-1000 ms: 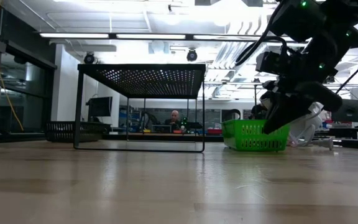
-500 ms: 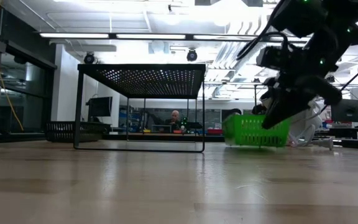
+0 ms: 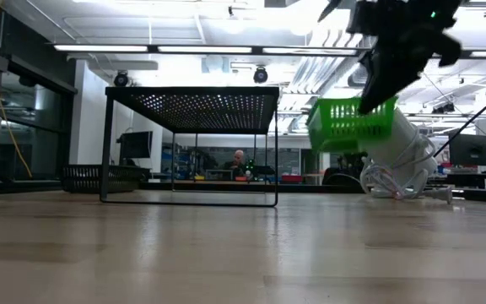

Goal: Pick & Place Office Desk Supplies
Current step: Put the green bin with rubber bands on the shelf

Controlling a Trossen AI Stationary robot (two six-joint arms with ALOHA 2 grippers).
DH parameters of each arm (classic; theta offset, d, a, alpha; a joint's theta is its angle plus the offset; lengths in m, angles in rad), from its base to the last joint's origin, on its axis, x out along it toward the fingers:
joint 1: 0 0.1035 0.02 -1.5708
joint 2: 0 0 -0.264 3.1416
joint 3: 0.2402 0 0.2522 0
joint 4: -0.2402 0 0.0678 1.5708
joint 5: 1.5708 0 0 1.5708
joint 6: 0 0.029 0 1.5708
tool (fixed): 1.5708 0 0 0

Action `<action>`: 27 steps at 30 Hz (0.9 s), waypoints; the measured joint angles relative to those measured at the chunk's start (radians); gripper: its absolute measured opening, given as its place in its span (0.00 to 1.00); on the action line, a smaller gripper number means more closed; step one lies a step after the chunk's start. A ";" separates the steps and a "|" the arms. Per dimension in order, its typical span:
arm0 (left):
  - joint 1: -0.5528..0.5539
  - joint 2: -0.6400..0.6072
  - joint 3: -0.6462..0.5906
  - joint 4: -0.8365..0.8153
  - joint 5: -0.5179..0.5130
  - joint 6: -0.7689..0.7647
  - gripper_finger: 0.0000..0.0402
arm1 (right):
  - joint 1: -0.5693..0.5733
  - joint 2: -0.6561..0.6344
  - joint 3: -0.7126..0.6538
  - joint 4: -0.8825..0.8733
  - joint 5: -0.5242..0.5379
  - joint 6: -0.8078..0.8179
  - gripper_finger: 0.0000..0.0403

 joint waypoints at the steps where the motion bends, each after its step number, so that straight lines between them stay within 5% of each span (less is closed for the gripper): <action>1: 0.000 0.000 0.000 0.000 0.000 0.000 0.24 | 0.010 0.000 0.017 -0.029 0.009 0.002 0.01; 27: 0.000 0.000 0.000 0.000 0.000 0.000 0.24 | 0.071 0.081 0.373 -0.195 0.059 -0.006 0.01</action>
